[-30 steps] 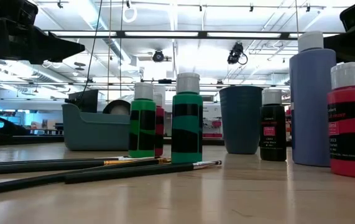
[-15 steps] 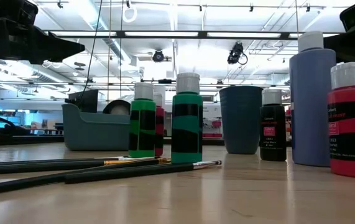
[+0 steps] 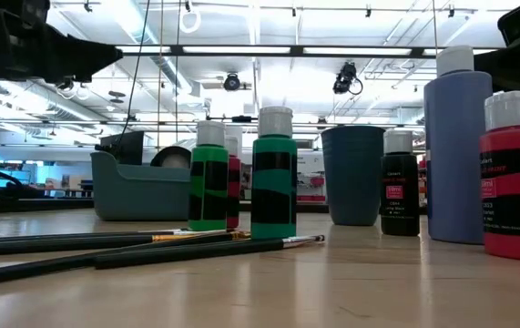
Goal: Pick & Place Paint Supplies
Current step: Put the large light blue paint bottle into the blue bin
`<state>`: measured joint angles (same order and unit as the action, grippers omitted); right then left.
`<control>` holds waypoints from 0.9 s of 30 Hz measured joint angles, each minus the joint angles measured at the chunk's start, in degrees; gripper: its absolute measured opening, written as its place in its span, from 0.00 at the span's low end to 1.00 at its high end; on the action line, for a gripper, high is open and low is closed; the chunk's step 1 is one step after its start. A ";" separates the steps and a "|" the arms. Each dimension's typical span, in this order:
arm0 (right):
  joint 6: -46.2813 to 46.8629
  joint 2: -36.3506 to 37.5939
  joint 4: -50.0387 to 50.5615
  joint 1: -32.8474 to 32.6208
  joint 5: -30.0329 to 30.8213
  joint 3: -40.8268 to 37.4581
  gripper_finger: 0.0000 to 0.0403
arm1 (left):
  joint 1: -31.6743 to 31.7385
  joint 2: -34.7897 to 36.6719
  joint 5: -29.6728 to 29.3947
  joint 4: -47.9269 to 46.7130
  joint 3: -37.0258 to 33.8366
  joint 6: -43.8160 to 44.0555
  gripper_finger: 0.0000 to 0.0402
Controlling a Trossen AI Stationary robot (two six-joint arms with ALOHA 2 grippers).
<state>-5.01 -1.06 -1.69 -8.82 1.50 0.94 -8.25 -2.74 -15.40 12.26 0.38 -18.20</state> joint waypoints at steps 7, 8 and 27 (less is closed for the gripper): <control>-1.41 0.00 -1.89 -0.01 0.83 0.01 0.22 | 0.00 0.00 3.15 1.96 -0.01 2.54 0.29; -1.42 0.01 -3.00 0.00 0.78 -0.01 0.22 | 0.00 0.00 4.12 2.43 0.00 2.58 0.29; -24.40 0.02 -30.51 0.00 0.58 -0.01 0.22 | -0.01 -3.28 19.26 12.58 0.89 13.89 0.52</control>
<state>-29.41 -1.04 -32.20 -8.82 2.07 0.93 -8.26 -6.03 3.86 24.84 1.26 -4.31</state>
